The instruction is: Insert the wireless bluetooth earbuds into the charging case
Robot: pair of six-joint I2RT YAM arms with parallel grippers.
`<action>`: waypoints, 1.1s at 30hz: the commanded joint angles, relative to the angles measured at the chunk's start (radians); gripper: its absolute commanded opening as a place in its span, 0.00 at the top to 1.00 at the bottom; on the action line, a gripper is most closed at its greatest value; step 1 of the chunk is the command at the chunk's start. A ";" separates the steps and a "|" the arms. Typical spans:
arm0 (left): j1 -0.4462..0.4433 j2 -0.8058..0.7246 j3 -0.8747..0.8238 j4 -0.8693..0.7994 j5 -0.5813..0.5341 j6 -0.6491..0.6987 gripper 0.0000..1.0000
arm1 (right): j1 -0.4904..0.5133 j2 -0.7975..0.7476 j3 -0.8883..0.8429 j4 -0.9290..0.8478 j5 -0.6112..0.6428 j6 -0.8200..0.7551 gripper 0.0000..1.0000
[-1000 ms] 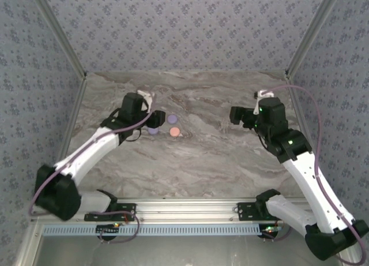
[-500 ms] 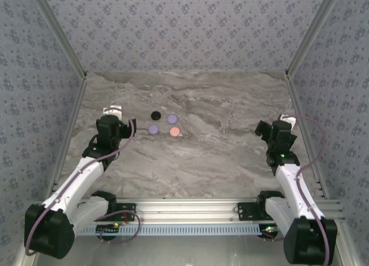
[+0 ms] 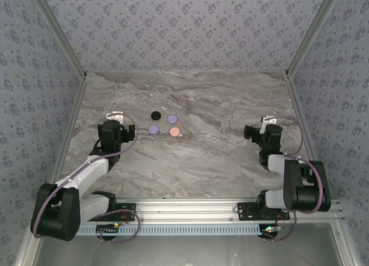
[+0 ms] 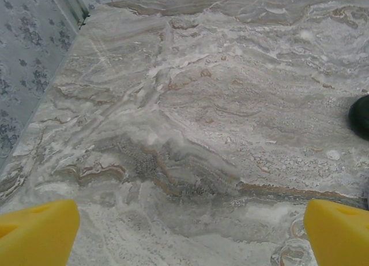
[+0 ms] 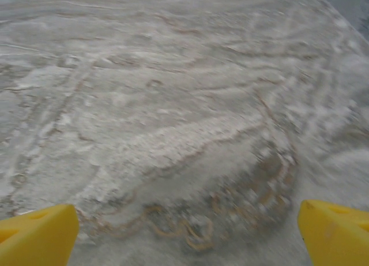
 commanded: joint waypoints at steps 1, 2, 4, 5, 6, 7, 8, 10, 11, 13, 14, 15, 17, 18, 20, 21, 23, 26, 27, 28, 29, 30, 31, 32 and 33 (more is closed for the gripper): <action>0.012 0.046 -0.015 0.152 0.026 0.045 0.01 | 0.008 0.117 0.017 0.209 -0.105 -0.075 0.00; 0.018 0.061 -0.018 0.173 0.037 0.050 0.01 | 0.008 0.154 0.028 0.243 -0.109 -0.071 0.00; 0.028 0.094 -0.022 0.217 0.052 0.054 0.01 | 0.004 0.139 0.089 0.092 -0.079 -0.059 0.00; 0.034 0.111 -0.027 0.247 0.063 0.059 0.01 | 0.003 0.149 0.074 0.139 -0.067 -0.051 0.00; 0.043 0.130 -0.034 0.288 0.080 0.066 0.01 | 0.003 0.142 0.081 0.110 -0.063 -0.052 0.00; 0.048 0.148 -0.039 0.322 0.093 0.072 0.01 | 0.004 0.147 0.077 0.127 -0.061 -0.051 0.00; 0.056 0.171 -0.044 0.364 0.113 0.079 0.01 | 0.003 0.144 0.080 0.116 -0.061 -0.052 0.00; 0.065 0.219 -0.049 0.433 0.144 0.102 0.01 | 0.004 0.145 0.079 0.122 -0.061 -0.052 0.00; 0.072 0.246 -0.055 0.474 0.147 0.114 0.01 | 0.005 0.146 0.080 0.121 -0.061 -0.052 0.00; 0.094 0.293 -0.072 0.544 0.159 0.101 0.01 | 0.003 0.146 0.079 0.120 -0.061 -0.051 0.00; 0.109 0.309 -0.084 0.591 0.163 0.085 0.01 | 0.004 0.146 0.079 0.121 -0.061 -0.051 0.00; 0.130 0.301 -0.096 0.594 0.173 0.061 0.01 | 0.004 0.146 0.079 0.120 -0.062 -0.051 0.00; 0.171 0.337 -0.140 0.700 0.254 0.041 0.01 | 0.003 0.146 0.079 0.120 -0.061 -0.051 0.00; 0.181 0.385 -0.155 0.771 0.266 0.033 0.01 | 0.003 0.146 0.079 0.121 -0.061 -0.051 0.00; 0.181 0.405 -0.135 0.767 0.253 0.029 0.01 | 0.003 0.146 0.079 0.121 -0.061 -0.051 0.00; 0.182 0.381 -0.095 0.653 0.250 0.021 0.01 | 0.003 0.145 0.079 0.120 -0.061 -0.051 0.00; 0.201 0.413 -0.044 0.607 0.246 -0.002 0.01 | 0.004 0.145 0.079 0.121 -0.061 -0.051 0.00; 0.247 0.408 -0.031 0.570 0.286 -0.046 0.01 | 0.006 0.145 0.080 0.121 -0.059 -0.052 0.00; 0.246 0.404 -0.026 0.558 0.286 -0.044 0.01 | 0.007 0.147 0.080 0.121 -0.054 -0.054 0.00; 0.247 0.407 -0.030 0.573 0.285 -0.045 0.01 | 0.011 0.146 0.080 0.122 -0.048 -0.055 0.00; 0.246 0.403 -0.026 0.558 0.285 -0.045 0.01 | 0.014 0.145 0.079 0.121 -0.042 -0.058 0.00; 0.246 0.406 -0.028 0.568 0.283 -0.043 0.01 | 0.016 0.146 0.080 0.122 -0.040 -0.059 0.00; 0.245 0.405 -0.027 0.561 0.282 -0.042 0.01 | 0.019 0.145 0.079 0.122 -0.035 -0.061 0.00; 0.242 0.406 -0.026 0.562 0.281 -0.039 0.01 | 0.021 0.146 0.080 0.122 -0.032 -0.061 0.00; 0.238 0.406 -0.024 0.558 0.275 -0.037 0.01 | 0.024 0.144 0.078 0.124 -0.025 -0.064 0.00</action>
